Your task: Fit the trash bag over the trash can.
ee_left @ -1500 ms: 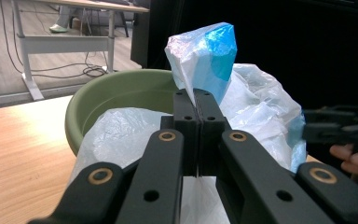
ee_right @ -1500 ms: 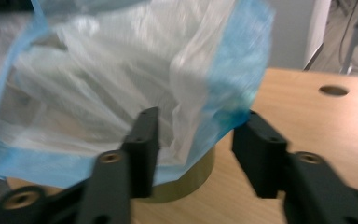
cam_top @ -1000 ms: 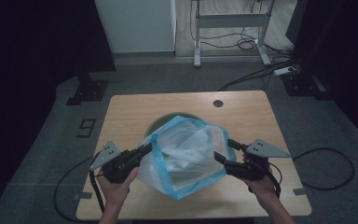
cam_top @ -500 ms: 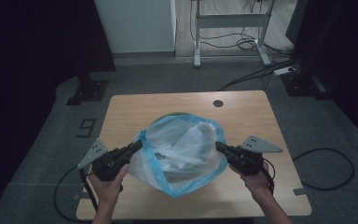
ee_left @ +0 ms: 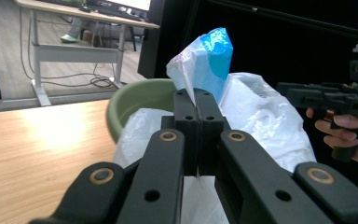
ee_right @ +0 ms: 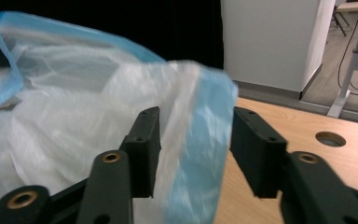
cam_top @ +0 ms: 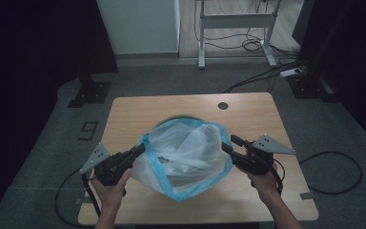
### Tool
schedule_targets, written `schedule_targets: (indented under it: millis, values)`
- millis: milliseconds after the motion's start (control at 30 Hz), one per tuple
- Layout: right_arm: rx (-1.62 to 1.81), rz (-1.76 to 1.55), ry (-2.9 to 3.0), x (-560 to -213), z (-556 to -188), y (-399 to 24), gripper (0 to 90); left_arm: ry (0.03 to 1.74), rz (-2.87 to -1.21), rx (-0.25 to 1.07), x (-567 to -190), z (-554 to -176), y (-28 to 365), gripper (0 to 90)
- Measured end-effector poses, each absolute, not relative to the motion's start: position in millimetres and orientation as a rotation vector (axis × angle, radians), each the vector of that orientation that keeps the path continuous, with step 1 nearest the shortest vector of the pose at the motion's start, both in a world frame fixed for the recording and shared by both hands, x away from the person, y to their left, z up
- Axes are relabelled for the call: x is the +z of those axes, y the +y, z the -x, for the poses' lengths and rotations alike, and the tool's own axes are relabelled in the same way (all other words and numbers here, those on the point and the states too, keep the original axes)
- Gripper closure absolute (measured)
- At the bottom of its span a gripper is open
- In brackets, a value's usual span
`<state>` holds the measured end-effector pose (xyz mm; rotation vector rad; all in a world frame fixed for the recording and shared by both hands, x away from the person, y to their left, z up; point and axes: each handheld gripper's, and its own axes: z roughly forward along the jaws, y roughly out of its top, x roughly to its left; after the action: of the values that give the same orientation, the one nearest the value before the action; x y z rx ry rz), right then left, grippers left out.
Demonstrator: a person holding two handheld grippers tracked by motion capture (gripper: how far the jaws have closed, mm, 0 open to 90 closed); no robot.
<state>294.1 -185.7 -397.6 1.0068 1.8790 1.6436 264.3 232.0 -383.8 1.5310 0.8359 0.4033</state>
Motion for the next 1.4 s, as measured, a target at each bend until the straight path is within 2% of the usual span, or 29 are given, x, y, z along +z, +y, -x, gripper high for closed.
schedule_targets:
  millis: [200, 333, 633, 767, 1067, 1400]
  values:
    - [1.625, -1.023, 1.887, -390.1, -293.1, -171.1, 35.8, 0.799, -1.551, 0.388, -383.0, -259.4, 219.7, 89.6]
    - [1.56, -1.076, 1.922, -395.0, -296.5, -162.0, 34.3, 0.787, -1.559, 0.378, -384.2, -256.9, 216.0, 89.5]
    - [1.655, -1.14, 1.972, -407.8, -298.3, -163.6, 54.0, 0.787, -1.551, 0.366, -386.4, -256.0, 218.3, 89.2]
    - [1.675, -1.12, 1.988, -406.6, -296.4, -161.4, 67.4, 0.789, -1.552, 0.369, -386.8, -255.4, 219.1, 89.1]
    - [1.6, -1.123, 1.976, -399.0, -293.2, -157.3, 87.7, 0.792, -1.548, 0.371, -386.8, -255.9, 220.0, 88.8]
    - [1.473, -1.049, 1.918, -388.9, -300.3, -159.7, 89.1, 0.821, -1.517, 0.422, -377.2, -267.5, 231.0, 89.6]
